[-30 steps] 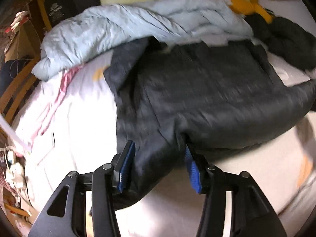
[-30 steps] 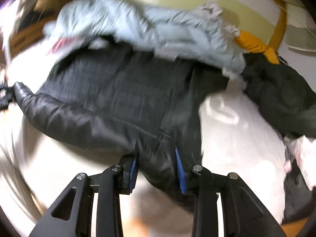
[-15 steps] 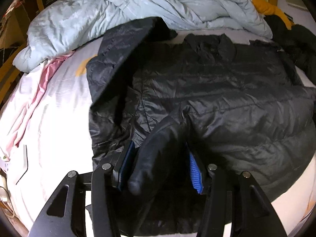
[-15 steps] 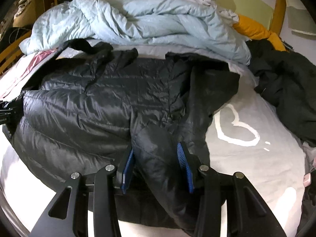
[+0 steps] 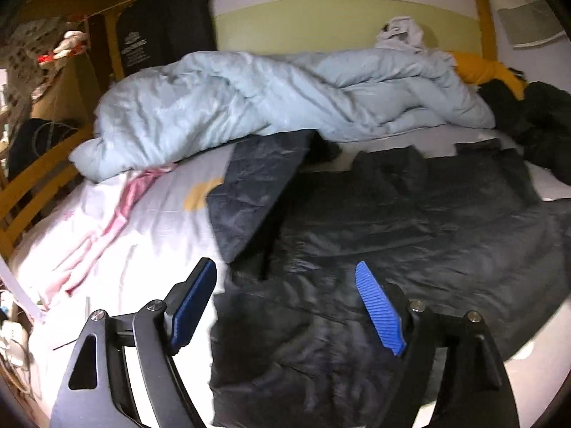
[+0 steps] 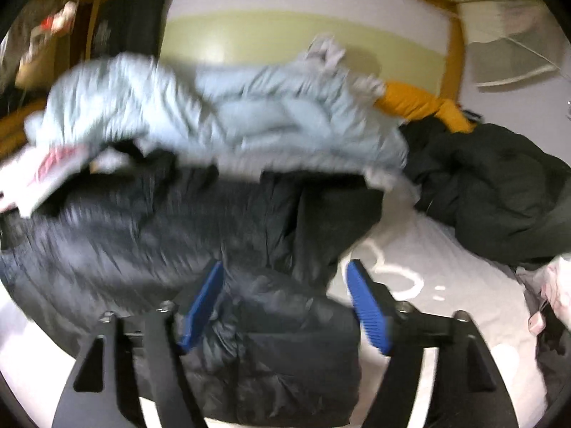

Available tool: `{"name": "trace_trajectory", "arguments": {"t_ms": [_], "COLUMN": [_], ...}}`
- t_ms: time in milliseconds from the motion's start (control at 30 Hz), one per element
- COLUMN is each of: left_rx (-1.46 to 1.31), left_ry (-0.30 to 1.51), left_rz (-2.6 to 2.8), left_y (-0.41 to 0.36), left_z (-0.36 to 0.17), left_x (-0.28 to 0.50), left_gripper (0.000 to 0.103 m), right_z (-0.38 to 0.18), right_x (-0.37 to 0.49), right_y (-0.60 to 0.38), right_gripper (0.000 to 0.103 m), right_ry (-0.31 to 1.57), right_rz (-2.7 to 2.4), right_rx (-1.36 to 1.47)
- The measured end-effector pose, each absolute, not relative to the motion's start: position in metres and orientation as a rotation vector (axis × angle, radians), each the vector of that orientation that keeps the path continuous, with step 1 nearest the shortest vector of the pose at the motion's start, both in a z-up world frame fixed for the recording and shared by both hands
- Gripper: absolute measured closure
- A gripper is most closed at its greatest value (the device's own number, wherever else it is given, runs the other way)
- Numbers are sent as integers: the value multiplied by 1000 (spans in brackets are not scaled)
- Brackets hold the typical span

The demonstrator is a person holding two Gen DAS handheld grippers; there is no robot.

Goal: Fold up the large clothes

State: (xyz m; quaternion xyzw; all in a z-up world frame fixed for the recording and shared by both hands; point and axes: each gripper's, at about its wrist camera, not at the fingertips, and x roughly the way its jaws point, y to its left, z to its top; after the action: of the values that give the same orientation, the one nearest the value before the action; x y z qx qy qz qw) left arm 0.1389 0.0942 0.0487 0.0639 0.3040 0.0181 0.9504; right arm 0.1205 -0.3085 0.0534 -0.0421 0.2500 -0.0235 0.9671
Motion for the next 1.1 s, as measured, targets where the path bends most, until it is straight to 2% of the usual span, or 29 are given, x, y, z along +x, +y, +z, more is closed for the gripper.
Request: {"name": "trace_trajectory", "arguments": {"t_ms": [33,100,200,333,467,600,767,1033,1100], "left_rx": [127,130,150,173,189,125,139,104,70], "left_ry": [628,657,697,767,841,879,855,742,717], "left_rz": [11,-33,-56,-39,24,14,25,14,8], "left_y": [90,82,70,66,74,82,83,85,86], "left_z": [47,43,31,11,-19,-27,-27,13,25], "left_x": [138,140,145,158,176,183,179,142,130], "left_gripper": [23,23,23,23,23,20,17,16,7], "right_z": [58,62,51,17,-15,-34,-35,2,16], "right_x": [116,115,132,160,183,193,190,152,139], "right_y": [-311,-316,-315,-315,-321,-330,-331,-324,-322], "right_gripper": [15,15,15,31,32,32,32,32,30], "right_ry": [482,486,602,759,854,914,892,776,737], "right_rz": [-33,36,131,127,71,68,45,59,68], "right_rx": [-56,2,51,56,30,62,42,37,25]}}
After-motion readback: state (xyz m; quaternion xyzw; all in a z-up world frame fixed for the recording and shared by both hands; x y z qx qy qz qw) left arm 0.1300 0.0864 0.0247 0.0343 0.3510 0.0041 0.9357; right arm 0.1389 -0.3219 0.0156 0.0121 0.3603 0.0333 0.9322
